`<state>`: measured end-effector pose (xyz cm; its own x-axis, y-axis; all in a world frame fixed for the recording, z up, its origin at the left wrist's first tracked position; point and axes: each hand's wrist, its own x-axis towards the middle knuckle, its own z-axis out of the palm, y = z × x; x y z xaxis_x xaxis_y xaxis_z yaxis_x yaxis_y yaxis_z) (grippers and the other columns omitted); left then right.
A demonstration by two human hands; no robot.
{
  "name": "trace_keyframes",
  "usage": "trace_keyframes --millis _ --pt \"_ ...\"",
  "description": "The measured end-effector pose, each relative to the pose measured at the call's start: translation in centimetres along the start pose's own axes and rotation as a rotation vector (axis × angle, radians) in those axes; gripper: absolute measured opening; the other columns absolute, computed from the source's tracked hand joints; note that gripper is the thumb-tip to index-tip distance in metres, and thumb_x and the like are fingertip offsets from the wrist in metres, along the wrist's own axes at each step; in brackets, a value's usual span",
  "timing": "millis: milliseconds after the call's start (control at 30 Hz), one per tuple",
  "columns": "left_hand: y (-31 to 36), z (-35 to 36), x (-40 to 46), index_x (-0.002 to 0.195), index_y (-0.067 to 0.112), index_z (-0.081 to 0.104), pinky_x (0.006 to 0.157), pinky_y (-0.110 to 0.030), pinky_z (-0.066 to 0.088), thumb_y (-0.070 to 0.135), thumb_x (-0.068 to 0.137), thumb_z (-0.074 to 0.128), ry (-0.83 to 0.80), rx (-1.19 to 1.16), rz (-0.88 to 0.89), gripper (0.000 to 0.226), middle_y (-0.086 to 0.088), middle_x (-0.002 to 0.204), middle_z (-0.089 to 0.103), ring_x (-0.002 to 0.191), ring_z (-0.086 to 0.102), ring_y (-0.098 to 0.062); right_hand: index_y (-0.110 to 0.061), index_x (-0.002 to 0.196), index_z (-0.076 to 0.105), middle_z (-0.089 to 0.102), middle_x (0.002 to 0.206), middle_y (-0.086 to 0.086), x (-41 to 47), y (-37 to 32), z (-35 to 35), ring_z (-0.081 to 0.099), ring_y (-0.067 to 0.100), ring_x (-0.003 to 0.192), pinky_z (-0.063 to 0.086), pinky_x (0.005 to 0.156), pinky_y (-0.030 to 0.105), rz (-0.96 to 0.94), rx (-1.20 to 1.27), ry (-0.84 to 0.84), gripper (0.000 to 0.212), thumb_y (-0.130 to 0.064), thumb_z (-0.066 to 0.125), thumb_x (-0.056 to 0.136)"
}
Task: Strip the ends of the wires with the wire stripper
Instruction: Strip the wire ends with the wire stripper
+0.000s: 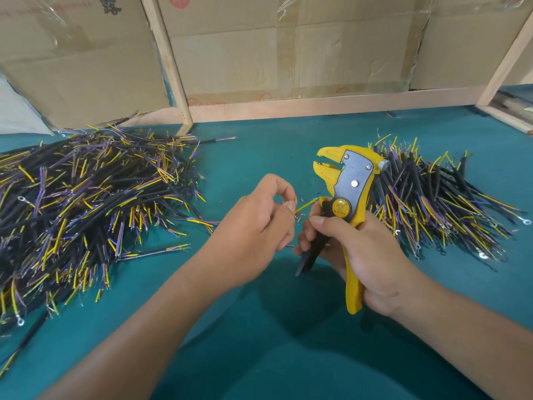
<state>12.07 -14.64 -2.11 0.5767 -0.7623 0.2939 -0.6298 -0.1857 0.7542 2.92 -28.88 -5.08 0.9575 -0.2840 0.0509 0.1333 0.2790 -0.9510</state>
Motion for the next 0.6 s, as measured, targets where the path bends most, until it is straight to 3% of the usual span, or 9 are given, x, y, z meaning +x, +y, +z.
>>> trace_keyframes --millis 133,467,600 --pt "0.0 -0.1 0.1 0.09 0.025 0.041 0.046 -0.016 0.028 0.02 0.102 0.04 0.033 -0.009 -0.006 0.013 0.009 0.05 0.043 0.045 0.031 -0.008 -0.021 0.074 0.069 0.059 0.068 0.008 0.0 0.1 0.1 0.062 0.025 0.064 0.056 0.082 0.053 0.006 0.009 0.011 0.015 -0.014 0.06 0.083" --pt "-0.3 -1.1 0.2 0.085 0.031 0.041 0.046 -0.021 0.024 0.029 0.094 0.04 0.049 -0.065 -0.01 0.009 0.011 0.049 0.036 0.047 0.025 -0.01 -0.021 0.076 0.071 0.059 0.07 0.008 0.1 0.1 -0.1 0.061 0.028 0.067 0.056 0.075 0.04 0.011 0.009 0.008 0.013 -0.015 0.061 0.083" --pt "-0.4 -1.6 0.2 0.085 0.029 0.042 0.043 -0.017 0.022 0.026 0.094 0.041 0.069 -0.132 -0.019 0.009 0.012 0.049 0.034 0.045 0.022 -0.009 -0.019 0.077 0.07 0.058 0.07 0.01 0.1 0.0 0.0 0.06 0.028 0.066 0.056 0.074 0.039 0.024 0.021 0.009 0.01 -0.016 0.062 0.082"
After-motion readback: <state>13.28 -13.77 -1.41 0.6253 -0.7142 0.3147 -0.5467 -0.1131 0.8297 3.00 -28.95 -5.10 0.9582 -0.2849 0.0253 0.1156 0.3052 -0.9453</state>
